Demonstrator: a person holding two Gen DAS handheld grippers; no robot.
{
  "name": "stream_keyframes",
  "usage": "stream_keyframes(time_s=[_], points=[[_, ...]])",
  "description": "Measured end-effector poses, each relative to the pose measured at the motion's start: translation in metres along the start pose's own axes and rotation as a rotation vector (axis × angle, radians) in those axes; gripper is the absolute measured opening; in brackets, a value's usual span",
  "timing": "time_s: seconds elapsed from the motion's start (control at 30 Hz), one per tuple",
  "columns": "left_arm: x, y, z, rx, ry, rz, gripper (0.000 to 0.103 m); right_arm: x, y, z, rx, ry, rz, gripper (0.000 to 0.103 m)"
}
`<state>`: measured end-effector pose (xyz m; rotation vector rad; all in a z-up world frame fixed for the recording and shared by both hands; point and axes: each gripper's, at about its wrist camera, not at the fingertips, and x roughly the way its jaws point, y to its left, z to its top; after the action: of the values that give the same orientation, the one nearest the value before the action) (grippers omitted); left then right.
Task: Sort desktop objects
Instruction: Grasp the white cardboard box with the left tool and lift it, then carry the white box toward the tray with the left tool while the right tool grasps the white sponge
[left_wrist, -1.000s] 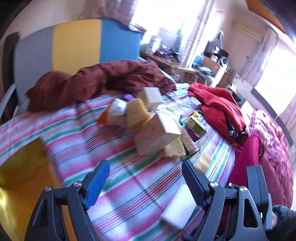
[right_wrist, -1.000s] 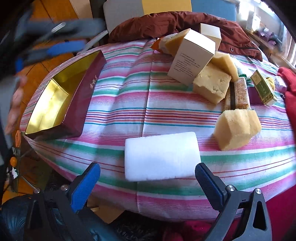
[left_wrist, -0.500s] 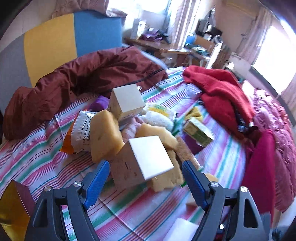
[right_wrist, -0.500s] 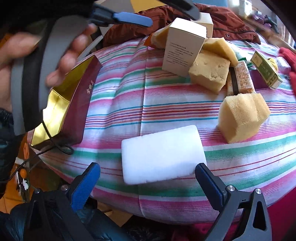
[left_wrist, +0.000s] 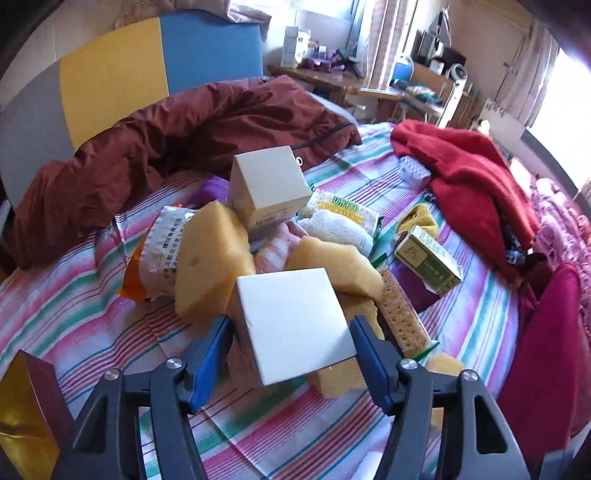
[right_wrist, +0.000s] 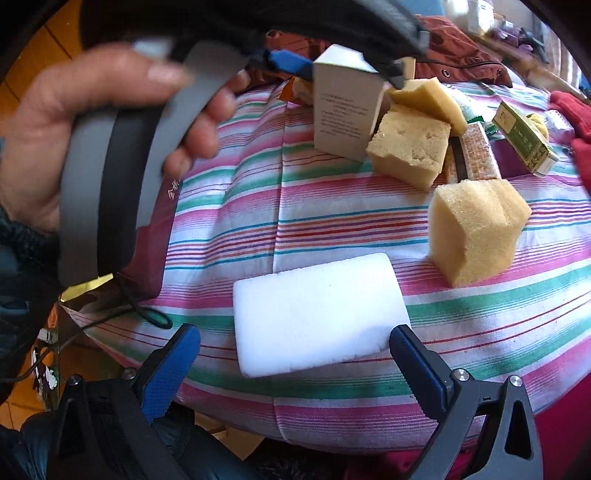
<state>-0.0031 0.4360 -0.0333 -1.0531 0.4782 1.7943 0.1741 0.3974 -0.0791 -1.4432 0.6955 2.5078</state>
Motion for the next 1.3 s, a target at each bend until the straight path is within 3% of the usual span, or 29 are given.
stream_keyframes(time_s=[0.13, 0.3, 0.4, 0.53, 0.63, 0.8, 0.93, 1.03, 1.2, 1.3], points=[[-0.018, 0.016, -0.015, -0.046, -0.047, -0.028, 0.056, -0.005, -0.005, 0.001, 0.048, -0.025, 0.013, 0.103], [-0.041, 0.038, -0.041, -0.122, -0.077, -0.036, 0.054, -0.006, -0.012, 0.003, 0.117, -0.032, 0.045, 0.103], [-0.060, 0.049, -0.057, -0.165, -0.116, -0.049, 0.054, -0.007, -0.014, 0.006, 0.170, -0.047, 0.108, 0.103], [-0.085, 0.060, -0.076, -0.208, -0.160, -0.055, 0.054, -0.002, -0.015, 0.014, 0.230, -0.054, 0.107, 0.103], [-0.100, 0.070, -0.089, -0.241, -0.180, -0.064, 0.054, 0.001, -0.006, 0.021, 0.203, -0.055, 0.059, 0.103], [-0.126, 0.083, -0.108, -0.279, -0.224, -0.063, 0.054, -0.002, 0.019, 0.025, -0.016, 0.001, -0.075, 0.103], [-0.142, 0.096, -0.118, -0.312, -0.261, -0.062, 0.054, -0.009, 0.006, 0.018, 0.112, 0.073, -0.011, 0.103], [-0.151, 0.104, -0.123, -0.339, -0.288, -0.073, 0.054, -0.008, -0.004, 0.003, 0.274, 0.129, 0.116, 0.103], [-0.166, 0.110, -0.131, -0.352, -0.324, -0.073, 0.054, 0.005, -0.014, 0.011, 0.408, 0.069, 0.043, 0.103], [-0.180, 0.115, -0.139, -0.364, -0.354, -0.069, 0.054, 0.008, -0.007, 0.022, 0.391, 0.076, -0.029, 0.103]])
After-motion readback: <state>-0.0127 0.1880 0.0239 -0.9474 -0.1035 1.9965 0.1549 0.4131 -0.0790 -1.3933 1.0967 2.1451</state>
